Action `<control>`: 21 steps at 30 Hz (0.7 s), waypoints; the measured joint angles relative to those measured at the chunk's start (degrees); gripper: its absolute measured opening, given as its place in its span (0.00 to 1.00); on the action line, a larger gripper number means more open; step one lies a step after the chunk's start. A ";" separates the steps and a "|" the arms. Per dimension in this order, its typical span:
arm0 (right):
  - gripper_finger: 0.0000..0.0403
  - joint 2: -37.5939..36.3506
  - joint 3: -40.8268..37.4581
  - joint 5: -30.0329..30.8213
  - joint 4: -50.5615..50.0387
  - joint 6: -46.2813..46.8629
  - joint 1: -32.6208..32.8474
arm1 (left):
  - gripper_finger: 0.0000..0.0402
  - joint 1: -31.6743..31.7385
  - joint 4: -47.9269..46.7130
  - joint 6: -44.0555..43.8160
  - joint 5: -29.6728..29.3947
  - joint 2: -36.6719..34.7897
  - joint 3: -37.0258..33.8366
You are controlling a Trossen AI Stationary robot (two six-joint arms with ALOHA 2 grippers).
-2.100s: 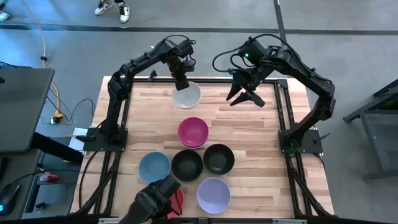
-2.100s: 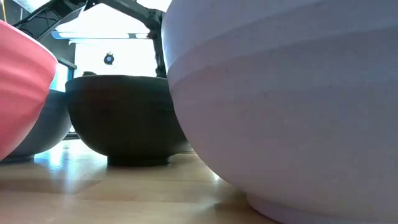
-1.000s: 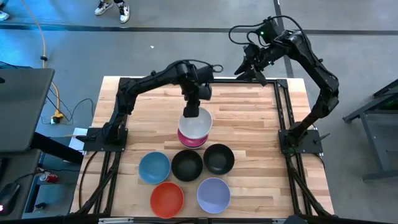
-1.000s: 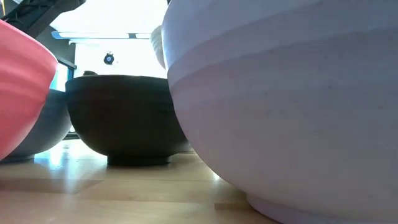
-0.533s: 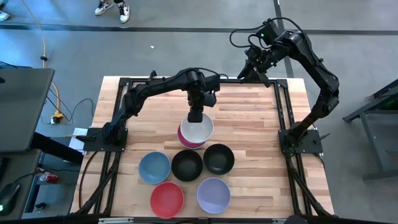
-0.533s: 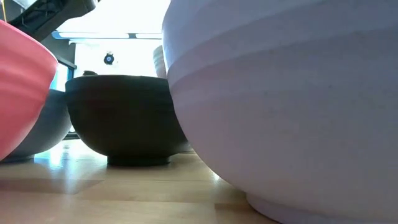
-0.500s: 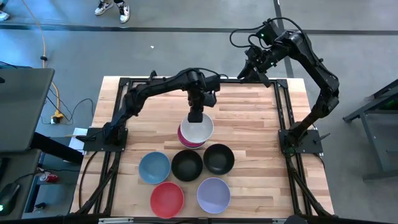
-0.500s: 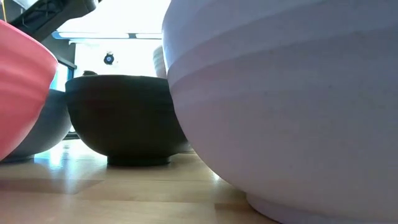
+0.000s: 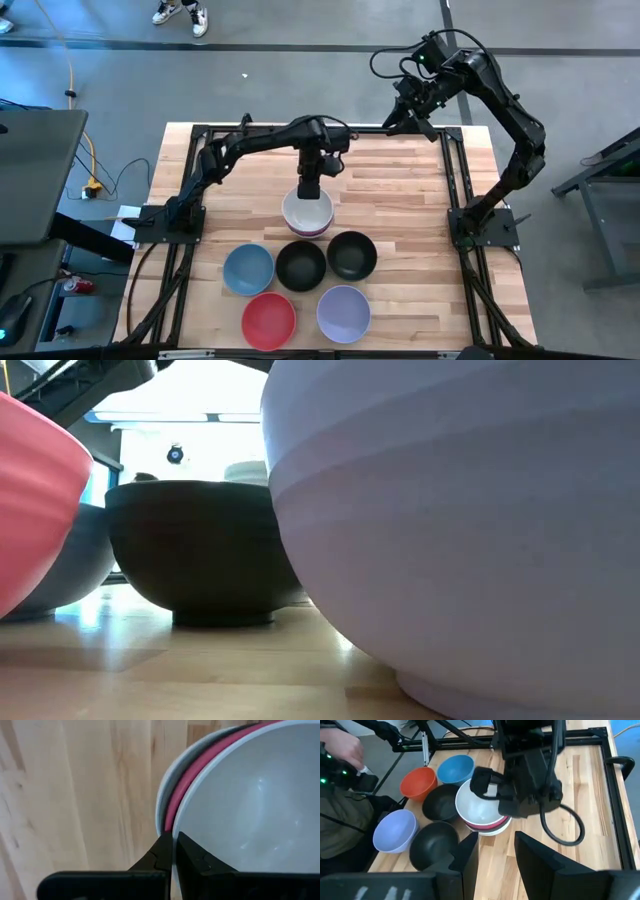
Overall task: Nest bowls inside each other
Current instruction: Stack the white bowl on top of the pink bowl
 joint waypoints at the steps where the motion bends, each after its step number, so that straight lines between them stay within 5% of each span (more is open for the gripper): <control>1: 0.29 0.00 0.00 -0.25 0.00 -0.29 0.00 | 0.00 0.03 0.71 0.05 0.19 -0.03 -0.46; 21: 0.29 0.00 0.00 -2.51 0.24 -0.14 0.07 | 0.00 0.04 11.71 1.46 0.18 -0.20 -1.18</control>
